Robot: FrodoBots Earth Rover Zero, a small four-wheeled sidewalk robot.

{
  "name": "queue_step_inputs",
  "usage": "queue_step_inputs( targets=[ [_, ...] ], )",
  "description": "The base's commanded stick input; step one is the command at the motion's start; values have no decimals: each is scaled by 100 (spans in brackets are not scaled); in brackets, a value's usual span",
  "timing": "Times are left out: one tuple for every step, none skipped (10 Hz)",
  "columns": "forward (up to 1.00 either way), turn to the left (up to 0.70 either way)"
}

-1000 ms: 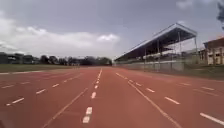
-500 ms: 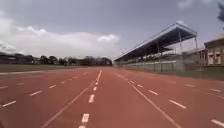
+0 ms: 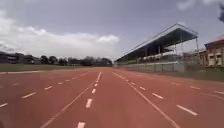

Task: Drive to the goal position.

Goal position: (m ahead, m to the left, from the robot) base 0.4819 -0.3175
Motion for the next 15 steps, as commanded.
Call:
queue_step_inputs(
  targets=[
    [45, 0],
    [45, 0],
    [45, 0],
    [45, 0],
    [45, 0],
    [45, 0],
    [45, 0],
    [45, 0],
    [45, 0],
    [45, 0],
    [45, 0],
    [45, 0],
    [45, 0],
    [45, 0],
    [45, 0]
  ],
)
